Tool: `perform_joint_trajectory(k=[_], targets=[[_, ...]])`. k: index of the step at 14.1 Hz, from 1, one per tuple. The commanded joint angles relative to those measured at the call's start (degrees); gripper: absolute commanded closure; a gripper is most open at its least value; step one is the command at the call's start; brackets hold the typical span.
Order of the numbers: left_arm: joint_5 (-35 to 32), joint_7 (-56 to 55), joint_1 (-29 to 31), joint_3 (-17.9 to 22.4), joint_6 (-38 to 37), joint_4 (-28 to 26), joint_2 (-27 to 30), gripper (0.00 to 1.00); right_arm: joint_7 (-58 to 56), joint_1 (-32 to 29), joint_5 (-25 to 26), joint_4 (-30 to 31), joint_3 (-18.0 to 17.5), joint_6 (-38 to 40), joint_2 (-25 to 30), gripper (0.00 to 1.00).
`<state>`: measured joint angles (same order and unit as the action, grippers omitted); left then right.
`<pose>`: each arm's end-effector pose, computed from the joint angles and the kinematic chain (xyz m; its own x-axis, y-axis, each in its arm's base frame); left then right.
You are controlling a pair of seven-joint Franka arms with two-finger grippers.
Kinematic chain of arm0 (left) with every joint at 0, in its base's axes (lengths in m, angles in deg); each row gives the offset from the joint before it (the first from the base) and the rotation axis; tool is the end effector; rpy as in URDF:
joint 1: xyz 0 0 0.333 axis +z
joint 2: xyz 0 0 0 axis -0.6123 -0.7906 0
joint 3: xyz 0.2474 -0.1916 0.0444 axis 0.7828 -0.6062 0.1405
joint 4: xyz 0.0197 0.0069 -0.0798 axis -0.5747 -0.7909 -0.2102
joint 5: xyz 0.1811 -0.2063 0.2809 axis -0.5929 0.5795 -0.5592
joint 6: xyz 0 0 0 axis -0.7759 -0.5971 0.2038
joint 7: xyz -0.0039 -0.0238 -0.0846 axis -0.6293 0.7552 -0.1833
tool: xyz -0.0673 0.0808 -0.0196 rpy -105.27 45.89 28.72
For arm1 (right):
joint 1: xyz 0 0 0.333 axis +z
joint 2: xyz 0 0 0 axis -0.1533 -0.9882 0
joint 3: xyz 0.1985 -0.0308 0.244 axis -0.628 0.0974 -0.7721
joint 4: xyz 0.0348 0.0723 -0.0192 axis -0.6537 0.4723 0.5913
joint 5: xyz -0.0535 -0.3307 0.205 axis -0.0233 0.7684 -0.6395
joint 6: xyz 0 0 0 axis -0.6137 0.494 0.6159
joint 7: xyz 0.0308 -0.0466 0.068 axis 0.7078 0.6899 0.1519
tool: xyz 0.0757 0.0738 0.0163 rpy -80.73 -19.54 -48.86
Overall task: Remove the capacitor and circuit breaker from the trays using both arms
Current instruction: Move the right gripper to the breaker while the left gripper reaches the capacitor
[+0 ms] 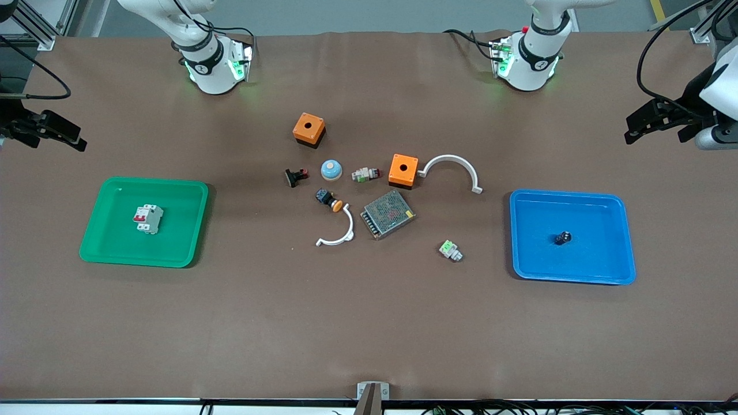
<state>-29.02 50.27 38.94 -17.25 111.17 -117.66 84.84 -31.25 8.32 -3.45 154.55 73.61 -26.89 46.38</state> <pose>0.5323 -0.0366 0.6394 0.9997 0.0171 -0.0170 0.0170 -0.9998 -0.0074 0.5155 -0.0523 0.6082 0.9943 -0.1046 -0.0186 -0.1049 -0.9943 -0.0190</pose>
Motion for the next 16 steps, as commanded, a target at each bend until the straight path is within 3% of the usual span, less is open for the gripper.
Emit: perform_joint_trajectory(k=[1, 6, 8, 11, 13, 16], targets=[[0.1, 1.0, 0.1, 0.2, 0.2, 1.2, -1.3, 0.0, 0.1, 0.5, 0.3, 1.8, 0.1, -0.9, 1.7, 0.0], [-3.6, 1.5, 0.7, 0.4, 2.0, 3.4, -8.0, 0.0, -1.1, 0.4, 0.3, 1.7, 0.2, -1.0, 1.5, 0.0], [-5.6, 1.4, 0.6, 0.3, 8.5, -1.8, -10.0, 0.0, -1.1, 0.5, 0.3, 0.8, 0.2, -0.7, 1.4, 0.0], [-5.2, 1.1, 3.0, 0.2, 25.9, -14.7, -11.4, 0.0, -0.4, 0.3, 0.4, -2.2, 0.2, 0.3, -1.2, 0.0], [-3.3, 0.8, 3.5, 0.1, 32.8, -16.8, -16.2, 0.0, -1.0, 0.0, 0.8, -2.8, 0.2, -0.7, -5.5, 0.0], [-1.5, 0.6, 3.6, 0.1, 37.5, -16.9, -22.9, 0.0, -1.7, -2.0, 0.9, -8.5, 0.4, -2.1, -15.8, 0.0]])
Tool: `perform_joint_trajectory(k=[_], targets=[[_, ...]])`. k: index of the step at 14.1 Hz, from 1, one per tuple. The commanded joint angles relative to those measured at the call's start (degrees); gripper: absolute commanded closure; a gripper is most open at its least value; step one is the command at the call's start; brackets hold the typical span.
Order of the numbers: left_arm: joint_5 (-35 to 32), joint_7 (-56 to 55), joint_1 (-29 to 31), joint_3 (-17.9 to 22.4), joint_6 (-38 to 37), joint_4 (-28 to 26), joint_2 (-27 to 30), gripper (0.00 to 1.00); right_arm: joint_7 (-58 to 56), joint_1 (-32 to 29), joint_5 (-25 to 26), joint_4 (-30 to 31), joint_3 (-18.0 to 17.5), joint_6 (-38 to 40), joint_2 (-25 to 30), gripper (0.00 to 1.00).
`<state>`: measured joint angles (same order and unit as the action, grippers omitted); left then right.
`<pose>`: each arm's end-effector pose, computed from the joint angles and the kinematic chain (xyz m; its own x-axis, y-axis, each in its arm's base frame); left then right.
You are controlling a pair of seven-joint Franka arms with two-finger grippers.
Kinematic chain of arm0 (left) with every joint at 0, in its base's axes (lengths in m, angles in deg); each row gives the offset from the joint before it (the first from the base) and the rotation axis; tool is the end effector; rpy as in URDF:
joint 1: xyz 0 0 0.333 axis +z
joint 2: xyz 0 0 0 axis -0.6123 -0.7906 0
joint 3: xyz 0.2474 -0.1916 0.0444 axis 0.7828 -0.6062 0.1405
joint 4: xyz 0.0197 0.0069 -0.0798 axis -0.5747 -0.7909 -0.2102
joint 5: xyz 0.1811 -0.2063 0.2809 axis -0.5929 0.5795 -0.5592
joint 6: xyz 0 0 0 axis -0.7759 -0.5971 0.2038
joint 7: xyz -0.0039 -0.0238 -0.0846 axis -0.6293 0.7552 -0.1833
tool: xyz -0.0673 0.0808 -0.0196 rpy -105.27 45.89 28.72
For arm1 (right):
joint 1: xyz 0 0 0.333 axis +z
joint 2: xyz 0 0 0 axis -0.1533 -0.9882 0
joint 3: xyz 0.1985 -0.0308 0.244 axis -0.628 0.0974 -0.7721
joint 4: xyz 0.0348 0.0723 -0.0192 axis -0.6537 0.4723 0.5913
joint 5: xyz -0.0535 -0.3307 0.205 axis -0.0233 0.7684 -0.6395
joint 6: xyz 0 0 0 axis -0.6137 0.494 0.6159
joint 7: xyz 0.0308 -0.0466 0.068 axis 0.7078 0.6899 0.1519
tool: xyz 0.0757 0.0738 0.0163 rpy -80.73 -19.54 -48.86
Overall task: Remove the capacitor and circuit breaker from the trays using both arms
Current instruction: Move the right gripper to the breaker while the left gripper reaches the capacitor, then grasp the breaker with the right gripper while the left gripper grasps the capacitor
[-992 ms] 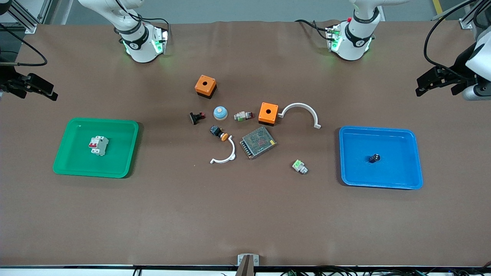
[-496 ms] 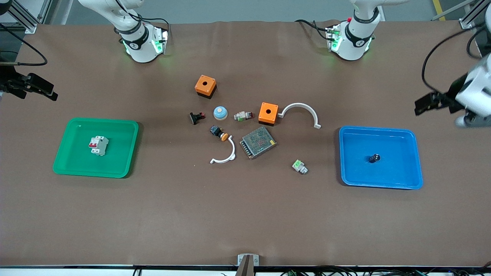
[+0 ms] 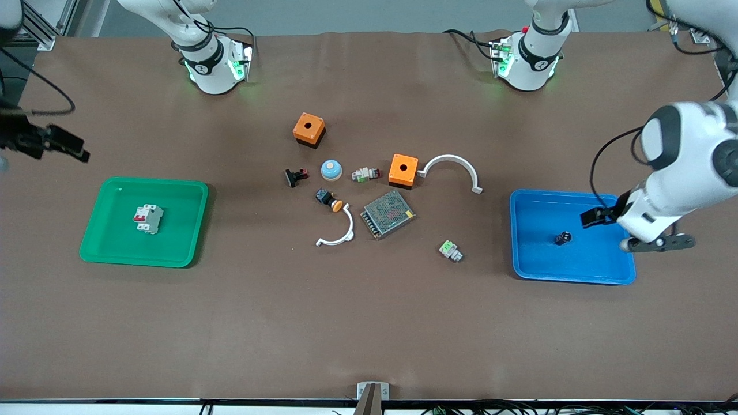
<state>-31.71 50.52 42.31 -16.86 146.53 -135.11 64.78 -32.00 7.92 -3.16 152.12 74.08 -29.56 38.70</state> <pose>0.6142 0.0040 0.3430 0.9972 0.0542 -0.0524 0.0532 -0.9984 -0.0199 0.5563 -0.0625 0.5602 0.9922 -0.1073 -0.0629 -0.1077 -0.9942 -0.0023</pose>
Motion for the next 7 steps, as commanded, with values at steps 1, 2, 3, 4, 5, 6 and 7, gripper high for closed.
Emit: perform_joint_trajectory(k=[1, 2, 3, 4, 5, 6, 7], targets=[[1.3, 0.1, 0.2, -0.3, 2.4, 0.5, -4.4, 0.0, -1.1, -1.5, 0.8, -6.1, 0.0, 0.4, -9.2, 0.0], [2.3, 0.1, 0.2, -0.3, 2.5, 0.5, -5.8, 0.01, -1.1, -1.6, 0.8, -5.5, 0.0, -0.6, -10.0, 0.0], [2.5, 0.2, 0.2, -0.3, 3.0, 0.5, -6.8, 0.05, -1.1, -1.9, 0.7, -3.4, 0.0, -2.6, -10.1, 0.0], [2.5, 0.2, 0.3, -0.3, 4.2, 0.3, -8.1, 0.09, -1.1, -3.0, 0.6, 0.1, 0.0, -6.8, -10.0, 0.0], [2.5, 0.2, 1.1, -0.3, 6.0, 0.1, -9.4, 0.12, -1.3, -4.5, 0.5, 3.5, -0.1, -10.3, -9.9, 0.0], [2.5, 0.5, 1.5, -0.3, 7.6, 0.0, -10.8, 0.12, -1.6, -5.2, 0.2, 6.7, -0.1, -13.5, -9.9, 0.0], [2.4, 1.0, 1.6, -0.2, 9.6, -0.1, -12.4, 0.13, -2.3, -5.3, 0.1, 11.3, -0.1, -18.6, -9.4, 0.0]])
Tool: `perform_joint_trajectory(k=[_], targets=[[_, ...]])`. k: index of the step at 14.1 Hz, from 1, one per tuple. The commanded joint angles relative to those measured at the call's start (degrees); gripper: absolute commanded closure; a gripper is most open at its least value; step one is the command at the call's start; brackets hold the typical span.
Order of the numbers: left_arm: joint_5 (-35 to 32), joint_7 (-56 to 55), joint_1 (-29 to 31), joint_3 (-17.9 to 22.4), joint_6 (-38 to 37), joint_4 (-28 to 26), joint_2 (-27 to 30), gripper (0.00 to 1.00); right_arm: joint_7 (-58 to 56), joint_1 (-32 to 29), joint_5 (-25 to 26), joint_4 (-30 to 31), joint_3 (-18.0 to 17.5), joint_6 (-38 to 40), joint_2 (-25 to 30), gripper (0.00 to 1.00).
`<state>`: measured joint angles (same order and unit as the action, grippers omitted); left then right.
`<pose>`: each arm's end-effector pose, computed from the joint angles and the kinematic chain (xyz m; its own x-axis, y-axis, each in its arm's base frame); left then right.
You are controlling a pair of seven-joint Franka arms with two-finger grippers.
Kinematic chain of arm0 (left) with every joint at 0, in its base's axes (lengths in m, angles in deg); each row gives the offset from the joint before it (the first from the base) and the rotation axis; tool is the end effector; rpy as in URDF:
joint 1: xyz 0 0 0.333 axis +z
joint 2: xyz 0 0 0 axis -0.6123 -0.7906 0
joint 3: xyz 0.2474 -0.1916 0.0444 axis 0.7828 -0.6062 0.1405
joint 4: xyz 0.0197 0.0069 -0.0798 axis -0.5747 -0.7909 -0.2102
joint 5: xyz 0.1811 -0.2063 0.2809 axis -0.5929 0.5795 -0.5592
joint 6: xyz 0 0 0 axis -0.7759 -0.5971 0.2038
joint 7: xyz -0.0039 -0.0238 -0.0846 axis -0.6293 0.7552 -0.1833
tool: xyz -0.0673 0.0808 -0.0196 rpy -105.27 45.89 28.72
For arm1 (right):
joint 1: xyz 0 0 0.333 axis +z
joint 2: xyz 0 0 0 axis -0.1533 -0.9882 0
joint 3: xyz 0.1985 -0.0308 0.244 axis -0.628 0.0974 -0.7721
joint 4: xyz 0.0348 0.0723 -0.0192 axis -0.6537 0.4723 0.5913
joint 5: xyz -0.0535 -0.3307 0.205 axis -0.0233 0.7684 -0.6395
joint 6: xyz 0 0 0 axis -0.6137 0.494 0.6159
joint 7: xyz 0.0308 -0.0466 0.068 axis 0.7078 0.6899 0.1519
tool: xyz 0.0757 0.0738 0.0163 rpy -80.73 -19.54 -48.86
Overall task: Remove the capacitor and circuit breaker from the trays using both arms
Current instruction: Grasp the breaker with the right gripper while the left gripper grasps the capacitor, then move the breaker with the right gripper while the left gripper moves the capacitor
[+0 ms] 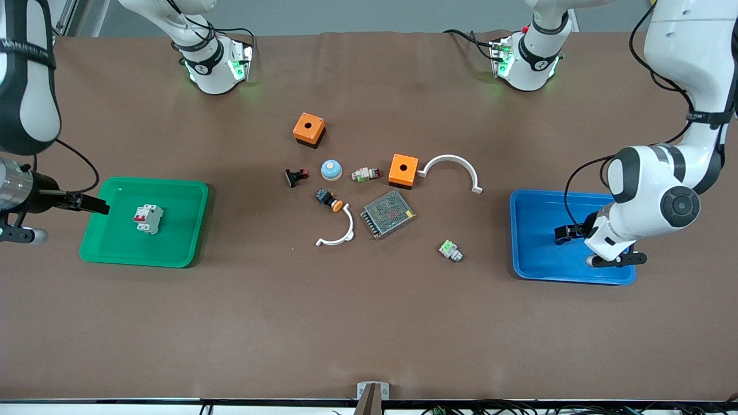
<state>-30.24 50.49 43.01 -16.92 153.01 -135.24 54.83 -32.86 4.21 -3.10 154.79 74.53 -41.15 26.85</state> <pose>0.6195 0.0092 0.2439 0.9899 0.0797 -0.1169 0.0817 -0.9966 0.0119 0.6005 -0.1087 0.4333 0.9800 -0.1638 -0.1131 -0.1628 -0.9865 0.0185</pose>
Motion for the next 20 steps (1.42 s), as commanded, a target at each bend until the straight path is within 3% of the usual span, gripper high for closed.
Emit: perform_joint_trajectory(k=[1, 4, 6, 8, 11, 12, 14, 17, 20], targets=[[1.0, 1.1, 0.9, -0.1, 4.6, 0.1, -3.5, 0.14, -2.2, -1.8, 0.1, 13.0, -0.6, -12.2, 2.8, 0.0], [0.9, 1.1, 0.8, -0.2, 5.0, -0.1, -4.6, 0.2, -6.0, -3.6, 0.1, 24.5, -0.6, -29.1, 2.4, 0.0], [1.0, 1.1, 0.8, -0.2, 5.0, -0.7, -5.1, 0.3, -6.0, -3.6, 0.1, 29.2, -0.6, -38.7, 1.0, 0.0], [1.0, 1.1, 0.8, -0.2, 4.4, -0.8, -4.9, 0.48, -6.3, -3.6, 0.1, 29.5, -0.7, -41.5, -2.8, 0.0], [0.9, 0.7, 0.5, -0.3, 4.1, -0.7, -4.5, 0.92, -6.3, -3.5, 0.1, 30.5, -0.8, -45.2, -6.1, 0.0], [1.0, -0.1, 0.2, -0.6, 4.1, -0.6, -4.2, 1.0, -6.3, -3.6, 0.1, 30.4, -0.8, -45.4, -6.6, 0.01], [1.0, -2.0, 0.0, -1.8, 4.0, -0.2, -2.4, 1.0, -6.3, -3.5, 0.1, 30.4, -0.9, -45.7, -7.7, 0.09], [0.9, -12.5, -0.9, -7.4, -1.0, 1.6, 0.4, 1.0, -6.1, -3.6, 0.0, 30.3, -0.9, -46.0, -8.4, 0.33], [0.4, -22.6, -3.8, -11.1, -5.0, 3.6, 0.7, 1.0, -5.9, -3.5, 0.0, 30.1, -0.9, -44.2, -8.0, 0.82]])
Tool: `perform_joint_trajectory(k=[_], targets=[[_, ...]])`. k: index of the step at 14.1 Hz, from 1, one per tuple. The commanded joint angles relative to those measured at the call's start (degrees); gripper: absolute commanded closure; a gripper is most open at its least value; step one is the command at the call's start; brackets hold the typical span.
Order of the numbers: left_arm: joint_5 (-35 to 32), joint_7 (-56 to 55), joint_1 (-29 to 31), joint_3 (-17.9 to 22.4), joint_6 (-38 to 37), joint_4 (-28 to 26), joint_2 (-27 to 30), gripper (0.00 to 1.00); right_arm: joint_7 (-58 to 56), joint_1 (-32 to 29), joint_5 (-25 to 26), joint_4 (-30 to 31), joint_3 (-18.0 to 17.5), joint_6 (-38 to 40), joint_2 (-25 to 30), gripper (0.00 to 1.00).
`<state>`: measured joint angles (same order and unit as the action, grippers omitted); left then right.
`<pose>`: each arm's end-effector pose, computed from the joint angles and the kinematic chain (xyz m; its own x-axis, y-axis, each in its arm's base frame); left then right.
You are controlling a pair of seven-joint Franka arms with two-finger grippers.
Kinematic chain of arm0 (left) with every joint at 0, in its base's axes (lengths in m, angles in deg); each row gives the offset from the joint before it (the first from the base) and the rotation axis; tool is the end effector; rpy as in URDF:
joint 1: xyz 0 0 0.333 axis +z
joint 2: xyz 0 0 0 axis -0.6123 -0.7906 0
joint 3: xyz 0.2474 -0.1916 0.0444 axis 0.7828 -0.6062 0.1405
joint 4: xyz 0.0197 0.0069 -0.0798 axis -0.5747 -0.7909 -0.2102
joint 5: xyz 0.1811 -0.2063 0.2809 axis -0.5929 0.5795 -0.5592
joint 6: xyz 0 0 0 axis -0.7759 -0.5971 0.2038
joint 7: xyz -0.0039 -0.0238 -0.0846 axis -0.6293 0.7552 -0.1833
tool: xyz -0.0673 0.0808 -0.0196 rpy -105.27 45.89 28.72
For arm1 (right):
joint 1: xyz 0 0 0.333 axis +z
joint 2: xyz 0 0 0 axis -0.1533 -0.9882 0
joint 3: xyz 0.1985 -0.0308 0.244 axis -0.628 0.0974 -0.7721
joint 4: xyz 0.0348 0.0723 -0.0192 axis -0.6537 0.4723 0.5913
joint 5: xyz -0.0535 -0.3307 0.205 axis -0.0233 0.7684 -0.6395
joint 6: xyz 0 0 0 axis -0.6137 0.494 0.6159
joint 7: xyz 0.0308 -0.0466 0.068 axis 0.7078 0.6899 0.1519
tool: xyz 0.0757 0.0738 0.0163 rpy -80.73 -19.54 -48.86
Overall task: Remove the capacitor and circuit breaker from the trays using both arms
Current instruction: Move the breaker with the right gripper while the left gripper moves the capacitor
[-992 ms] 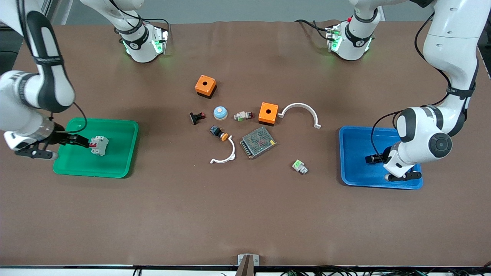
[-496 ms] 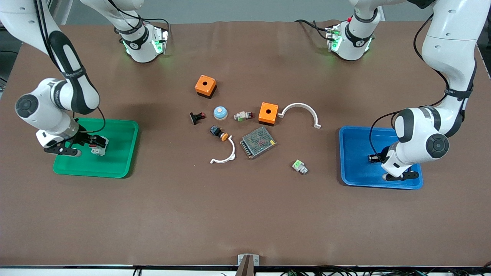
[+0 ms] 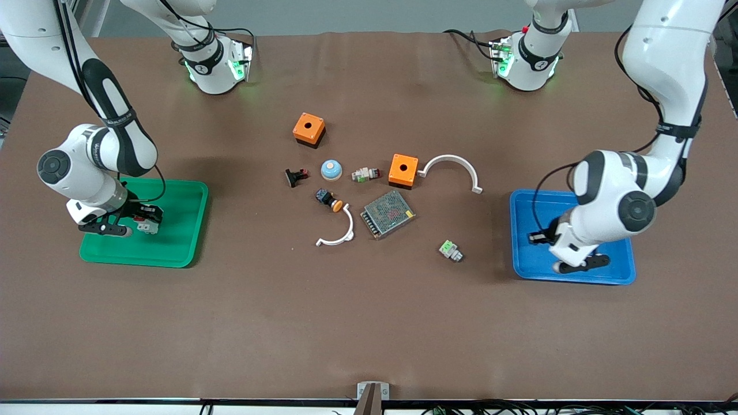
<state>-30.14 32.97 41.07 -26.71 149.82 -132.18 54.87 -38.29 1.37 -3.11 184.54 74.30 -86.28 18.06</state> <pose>0.6213 -0.1118 0.2696 0.9724 0.1916 -0.1333 0.1999 -0.9784 0.0517 0.5211 -0.1242 0.1927 0.9938 -0.1108 -0.0014 -0.1107 -0.9932 0.0358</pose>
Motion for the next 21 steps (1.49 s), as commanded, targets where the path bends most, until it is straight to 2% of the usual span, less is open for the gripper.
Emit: perform_joint_trajectory(k=[1, 2, 4, 6, 8, 10, 12, 13, 14, 15, 16, 21], targets=[[0.0, -7.9, -3.7, -1.5, -1.8, 0.5, 0.6, 1.0, -0.3, -0.4, 0.0, -0.4, -0.7, 3.2, 1.4, 0.92], [0.0, -10.8, -6.2, -1.5, -1.6, 0.3, 0.4, 1.0, -0.1, 0.2, -0.1, -1.9, -0.7, 6.3, 2.5, 0.97], [0.0, -16.6, -10.1, -1.5, 0.3, -0.6, -0.8, 1.0, 2.1, 3.1, -0.3, -5.4, -0.7, 13.3, 4.2, 0.99], [-0.2, -20.3, -11.7, -1.5, 3.0, -2.6, -1.4, 1.0, 9.1, 9.0, -0.7, -8.0, -0.7, 17.8, 5.3, 0.99], [-0.2, -22.0, -13.9, -1.5, 8.6, -5.9, -1.9, 1.0, 14.9, 16.6, -2.1, -8.7, -0.7, 17.8, 4.9, 1.0], [-0.3, -24.8, -15.2, -1.5, 11.9, -6.2, -4.0, 1.0, 20.6, 23.8, -8.4, -10.9, -0.6, 16.8, 3.7, 1.0], [-1.7, -27.5, -17.3, -1.3, 13.4, -5.9, -5.8, 0.98, 23.6, 29.2, -9.6, -13.0, -0.6, 15.4, 0.9, 1.0], [-2.2, -28.2, -17.3, -1.2, 13.4, -5.6, -5.9, 0.94, 27.4, 31.4, -9.6, -14.1, -0.5, 14.3, -0.7, 1.0], [-2.3, -28.2, -17.2, -1.2, 13.4, -5.2, -5.9, 0.73, 30.7, 33.8, -9.5, -15.2, -0.5, 13.4, -2.2, 1.0], [-2.4, -28.5, -17.6, -1.0, 13.4, -5.2, -6.1, 0.24, 33.3, 35.6, -9.5, -16.6, -0.5, 13.1, -3.8, 1.0], [-2.5, -28.6, -17.2, -1.0, 13.4, -5.2, -6.1, 0.01, 35.9, 37.0, -9.4, -18.4, -0.5, 13.1, -5.6, 1.0], [-2.6, -27.9, -16.2, -1.1, 12.7, -1.9, -4.4, 0.0, 41.9, 41.5, -9.2, -24.5, -0.5, 13.1, -11.8, 1.0]])
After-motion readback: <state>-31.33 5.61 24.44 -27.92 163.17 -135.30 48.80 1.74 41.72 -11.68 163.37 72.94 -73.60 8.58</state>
